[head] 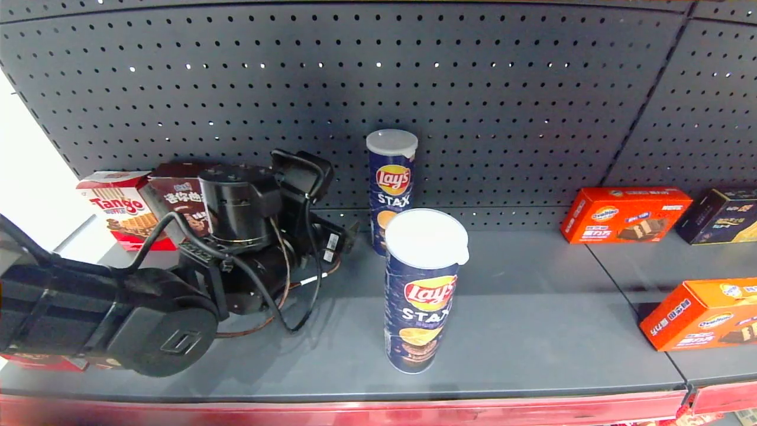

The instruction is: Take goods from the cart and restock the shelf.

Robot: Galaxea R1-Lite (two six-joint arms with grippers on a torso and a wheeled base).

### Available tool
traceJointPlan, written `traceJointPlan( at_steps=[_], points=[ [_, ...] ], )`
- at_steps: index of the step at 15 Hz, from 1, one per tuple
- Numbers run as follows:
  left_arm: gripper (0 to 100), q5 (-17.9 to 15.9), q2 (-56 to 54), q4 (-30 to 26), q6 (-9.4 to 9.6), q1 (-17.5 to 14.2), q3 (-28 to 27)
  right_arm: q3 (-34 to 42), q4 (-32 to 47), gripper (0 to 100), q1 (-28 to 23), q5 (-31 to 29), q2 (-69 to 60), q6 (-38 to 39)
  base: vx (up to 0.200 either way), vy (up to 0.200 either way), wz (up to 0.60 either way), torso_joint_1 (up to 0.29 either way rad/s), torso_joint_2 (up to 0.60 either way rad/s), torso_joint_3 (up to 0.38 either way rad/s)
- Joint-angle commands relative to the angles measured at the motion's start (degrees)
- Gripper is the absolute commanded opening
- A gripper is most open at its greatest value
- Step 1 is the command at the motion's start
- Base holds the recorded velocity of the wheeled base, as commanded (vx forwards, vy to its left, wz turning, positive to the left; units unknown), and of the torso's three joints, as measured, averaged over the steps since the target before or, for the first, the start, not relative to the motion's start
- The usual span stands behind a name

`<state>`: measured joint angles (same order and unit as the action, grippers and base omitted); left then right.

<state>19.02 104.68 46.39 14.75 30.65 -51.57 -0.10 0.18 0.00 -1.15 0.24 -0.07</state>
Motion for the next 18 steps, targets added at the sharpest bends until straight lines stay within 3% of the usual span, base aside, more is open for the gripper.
traceJointPlan(
  at_steps=[1, 3, 9, 12, 14, 16, 18],
  points=[
    [100, -0.03, -4.13, 0.02, -1.04, -0.15, 1.38, 0.01, -0.01, 100, 0.00, 0.00, 0.11, -0.01, 0.000, 0.000, 0.00, 0.000, 0.00, 0.000],
    [100, 0.05, -6.42, -0.07, -2.18, -0.68, 1.20, 0.01, -0.01, 100, 0.00, 0.00, 0.11, -0.01, 0.000, 0.000, 0.00, 0.000, 0.00, 0.000],
    [100, -0.12, -15.91, -0.42, -2.36, -0.59, 3.14, 0.01, -0.01, 100, 0.00, 0.00, 0.02, -0.01, 0.000, 0.000, 0.00, 0.000, 0.00, 0.000],
    [100, -0.12, -26.02, -0.59, -2.27, -0.15, 12.98, 0.01, -0.01, 100, 0.00, 0.00, 0.02, -0.01, 0.000, 0.000, 0.00, 0.000, 0.00, 0.000],
    [100, -0.03, -30.24, -0.68, -1.74, -0.41, 16.67, 0.01, -0.01, 100, 0.00, 0.00, 0.02, -0.01, 0.000, 0.000, 0.00, 0.000, 0.00, 0.000],
    [100, -0.21, -40.61, -0.59, -2.01, 2.58, 25.29, 0.01, -0.01, 100, 0.00, 0.00, 0.02, -0.01, 0.000, 0.000, 0.00, 0.000, 0.00, 0.000],
    [100, -0.12, -47.82, -1.82, -1.74, 5.04, 27.92, 0.01, -0.01, 100, 0.00, 0.00, 0.02, -0.01, 0.000, 0.000, 0.00, 0.000, 0.00, 0.000]
  ],
)
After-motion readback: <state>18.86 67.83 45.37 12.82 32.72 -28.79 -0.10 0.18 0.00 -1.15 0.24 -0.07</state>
